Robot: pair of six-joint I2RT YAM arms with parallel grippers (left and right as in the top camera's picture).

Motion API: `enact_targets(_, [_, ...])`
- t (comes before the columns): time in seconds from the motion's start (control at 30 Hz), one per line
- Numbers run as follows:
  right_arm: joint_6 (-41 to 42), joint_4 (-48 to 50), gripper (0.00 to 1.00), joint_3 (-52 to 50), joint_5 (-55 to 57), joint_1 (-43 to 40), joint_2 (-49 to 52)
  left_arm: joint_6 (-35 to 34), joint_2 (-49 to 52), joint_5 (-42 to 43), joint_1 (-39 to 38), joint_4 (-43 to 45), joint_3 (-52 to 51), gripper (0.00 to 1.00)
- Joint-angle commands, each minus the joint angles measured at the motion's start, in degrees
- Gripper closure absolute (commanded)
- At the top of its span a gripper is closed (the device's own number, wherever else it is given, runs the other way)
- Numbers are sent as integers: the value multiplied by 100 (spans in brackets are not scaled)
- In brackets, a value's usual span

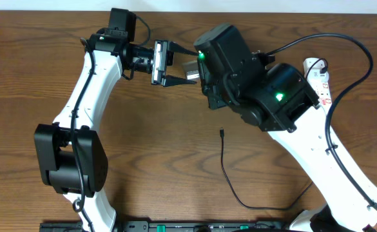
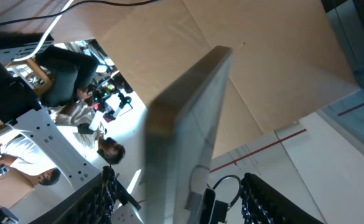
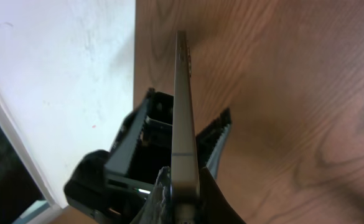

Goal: Plug charger to phone and switch on socket

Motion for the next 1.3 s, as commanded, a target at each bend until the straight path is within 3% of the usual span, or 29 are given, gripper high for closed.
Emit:
enact_targets(0.0, [151, -28, 99, 33, 205, 118, 52, -35, -160, 140, 28, -13, 151, 39])
enact_targets(0.37, [260, -26, 99, 33, 435, 149, 155, -33, -160, 140, 28, -13, 151, 39])
enact_targets(0.7, [258, 85, 99, 33, 348, 149, 155, -35, -160, 140, 28, -13, 151, 48])
enact_targets(0.77, [256, 85, 99, 33, 315, 149, 155, -35, -160, 140, 28, -13, 151, 53])
enact_targets(1.0, [256, 79, 96, 33, 260, 192, 155, -35, -160, 138, 28, -13, 151, 57])
enact_targets(1.27, [256, 81, 96, 33, 260, 223, 155, -37, -160, 140, 28, -15, 151, 71])
